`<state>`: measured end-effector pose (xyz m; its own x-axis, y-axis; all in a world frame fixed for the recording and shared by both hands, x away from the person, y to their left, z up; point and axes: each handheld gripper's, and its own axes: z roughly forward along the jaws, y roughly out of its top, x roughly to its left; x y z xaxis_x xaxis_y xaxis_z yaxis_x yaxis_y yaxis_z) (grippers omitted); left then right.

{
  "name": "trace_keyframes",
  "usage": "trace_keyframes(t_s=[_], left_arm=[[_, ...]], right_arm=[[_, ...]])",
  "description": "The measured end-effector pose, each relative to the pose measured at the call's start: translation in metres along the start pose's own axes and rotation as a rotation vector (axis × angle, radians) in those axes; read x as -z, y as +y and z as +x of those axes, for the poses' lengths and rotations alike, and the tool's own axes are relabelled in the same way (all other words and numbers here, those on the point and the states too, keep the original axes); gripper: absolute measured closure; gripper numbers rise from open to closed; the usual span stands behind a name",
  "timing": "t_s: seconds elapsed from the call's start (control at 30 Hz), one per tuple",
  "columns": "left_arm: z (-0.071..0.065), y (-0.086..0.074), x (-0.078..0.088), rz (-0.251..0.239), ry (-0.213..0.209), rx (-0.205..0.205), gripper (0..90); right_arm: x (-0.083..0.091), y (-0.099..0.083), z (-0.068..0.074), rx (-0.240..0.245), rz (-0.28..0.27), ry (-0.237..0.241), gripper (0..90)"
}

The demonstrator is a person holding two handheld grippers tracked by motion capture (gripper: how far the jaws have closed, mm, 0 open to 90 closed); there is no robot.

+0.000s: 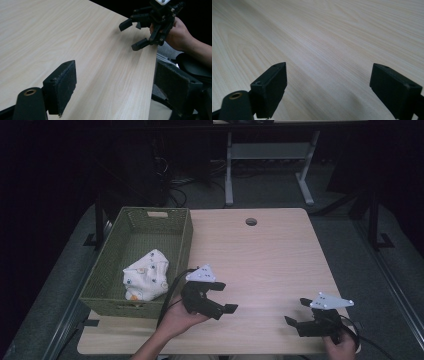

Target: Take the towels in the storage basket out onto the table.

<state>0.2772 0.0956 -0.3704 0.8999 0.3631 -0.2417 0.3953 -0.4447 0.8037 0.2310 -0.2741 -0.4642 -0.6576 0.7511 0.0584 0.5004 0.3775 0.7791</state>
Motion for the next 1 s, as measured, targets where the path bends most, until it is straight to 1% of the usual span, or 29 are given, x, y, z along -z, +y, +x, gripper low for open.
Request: trace_keyframes(t_s=[0.17,0.33,0.4,0.53,0.57,0.63,0.73,0.83,1.0], left_arm=[[0.003,0.007,0.011,0.004,0.002,-0.006,18.2],[0.009,0.012,0.022,0.002,-0.007,-0.002,18.2],[0.012,0.013,0.027,-0.003,-0.014,0.009,18.8],[0.016,0.014,0.034,-0.002,-0.009,0.010,18.8],[0.017,0.015,0.036,-0.007,-0.010,0.019,18.7],[0.020,0.015,0.041,-0.006,-0.009,0.023,18.5],[0.023,0.015,0.046,-0.002,-0.009,0.015,18.4],[0.027,0.016,0.053,0.000,-0.001,0.017,18.4],[0.035,0.017,0.065,-0.024,-0.005,0.044,18.4]], right_arm=[[0.001,0.000,-0.001,-0.003,-0.002,-0.002,14.0],[0.002,0.000,-0.001,-0.004,-0.002,-0.001,14.0],[0.003,0.000,-0.001,-0.002,-0.006,-0.001,14.0],[0.002,-0.001,-0.002,-0.008,-0.003,-0.001,14.0],[0.002,-0.001,-0.002,-0.008,-0.003,-0.001,14.0],[0.003,-0.001,-0.002,-0.007,-0.005,0.000,14.0],[0.003,-0.001,-0.002,-0.005,-0.007,-0.002,14.0],[0.003,-0.001,-0.003,-0.006,-0.008,-0.002,14.0],[0.005,-0.001,-0.003,-0.005,-0.011,0.000,14.0]])
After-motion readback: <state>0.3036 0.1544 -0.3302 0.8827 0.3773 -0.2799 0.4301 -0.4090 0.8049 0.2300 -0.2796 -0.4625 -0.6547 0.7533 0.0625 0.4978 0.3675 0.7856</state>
